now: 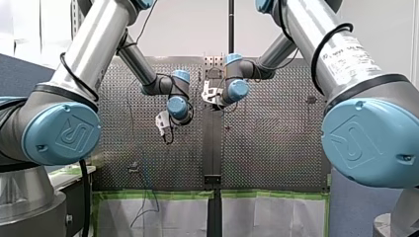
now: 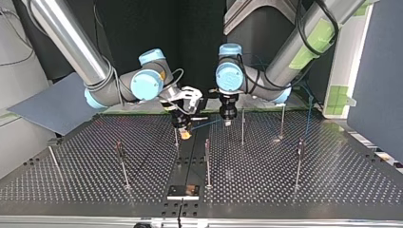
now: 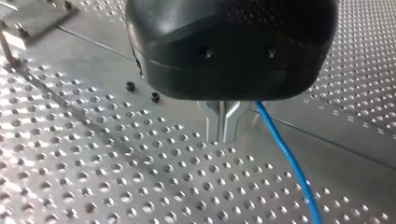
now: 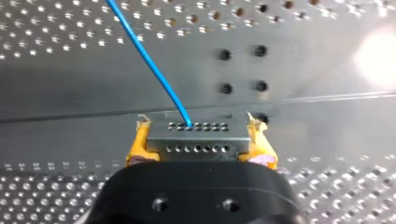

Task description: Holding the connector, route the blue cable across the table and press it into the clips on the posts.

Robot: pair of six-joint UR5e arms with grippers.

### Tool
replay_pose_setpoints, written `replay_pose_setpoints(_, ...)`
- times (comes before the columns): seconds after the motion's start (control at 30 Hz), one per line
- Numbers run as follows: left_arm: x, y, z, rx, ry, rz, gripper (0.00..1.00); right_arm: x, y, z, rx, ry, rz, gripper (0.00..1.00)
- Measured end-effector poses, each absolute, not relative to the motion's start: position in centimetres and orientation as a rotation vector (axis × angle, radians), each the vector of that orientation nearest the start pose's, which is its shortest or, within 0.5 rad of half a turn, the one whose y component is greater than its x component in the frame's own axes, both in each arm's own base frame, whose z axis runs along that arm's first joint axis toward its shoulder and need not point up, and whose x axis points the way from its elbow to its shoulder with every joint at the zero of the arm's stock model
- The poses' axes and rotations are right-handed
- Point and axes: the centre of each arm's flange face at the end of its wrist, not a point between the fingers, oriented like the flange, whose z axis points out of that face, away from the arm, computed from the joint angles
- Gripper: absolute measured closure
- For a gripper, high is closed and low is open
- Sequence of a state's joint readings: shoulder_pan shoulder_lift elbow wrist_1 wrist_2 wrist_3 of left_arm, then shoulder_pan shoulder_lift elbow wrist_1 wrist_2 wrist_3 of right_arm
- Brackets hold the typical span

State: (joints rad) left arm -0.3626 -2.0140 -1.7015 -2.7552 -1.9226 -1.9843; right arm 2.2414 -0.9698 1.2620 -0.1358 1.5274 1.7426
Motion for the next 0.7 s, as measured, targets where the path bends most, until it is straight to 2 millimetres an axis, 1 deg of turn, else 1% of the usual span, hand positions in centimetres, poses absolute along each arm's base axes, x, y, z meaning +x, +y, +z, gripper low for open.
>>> replay_pose_setpoints(0.17, 50.7, -30.0, 23.8, -0.303, 1.705, -0.263, 1.00, 53.8, -46.1, 30.0, -2.410, 1.379, -2.262, 1.00)
replay_pose_setpoints(0.27, 50.4, -30.0, 25.0, -0.301, 1.689, -0.266, 1.00, 53.7, -46.1, 30.3, -2.408, 1.380, -2.265, 1.00)
replay_pose_setpoints(0.33, 50.2, -30.1, 25.4, -0.297, 1.687, -0.268, 1.00, 53.6, -46.0, 30.4, -2.410, 1.380, -2.263, 1.00)
replay_pose_setpoints(0.37, 50.1, -30.2, 25.5, -0.293, 1.687, -0.268, 0.95, 53.6, -46.0, 30.5, -2.412, 1.380, -2.260, 1.00)
replay_pose_setpoints(0.4, 50.0, -30.3, 25.6, -0.290, 1.688, -0.269, 0.95, 53.6, -45.9, 30.5, -2.415, 1.379, -2.258, 1.00)
replay_pose_setpoints(0.43, 49.9, -30.4, 25.6, -0.287, 1.689, -0.269, 0.85, 53.6, -45.9, 30.5, -2.417, 1.379, -2.255, 1.00)
replay_pose_setpoints(0.47, 49.9, -30.5, 25.7, -0.284, 1.689, -0.271, 0.78, 53.6, -45.9, 30.5, -2.418, 1.378, -2.254, 1.00)
replay_pose_setpoints(0.5, 49.8, -30.5, 25.7, -0.282, 1.689, -0.273, 0.78, 53.6, -45.8, 30.6, -2.419, 1.378, -2.253, 1.00)
replay_pose_setpoints(0.53, 49.8, -30.6, 25.7, -0.279, 1.689, -0.276, 0.73, 53.6, -45.8, 30.6, -2.419, 1.378, -2.253, 1.00)
replay_pose_setpoints(0.63, 49.7, -30.8, 25.7, -0.267, 1.692, -0.281, 0.73, 53.7, -45.6, 30.7, -2.421, 1.373, -2.253, 1.00)
replay_pose_setpoints(0.67, 49.7, -30.9, 25.7, -0.264, 1.693, -0.282, 0.78, 53.7, -45.6, 30.8, -2.421, 1.372, -2.253, 1.00)
replay_pose_setpoints(0.7, 49.7, -30.9, 25.7, -0.262, 1.693, -0.282, 0.78, 53.7, -45.6, 30.8, -2.421, 1.370, -2.254, 1.00)
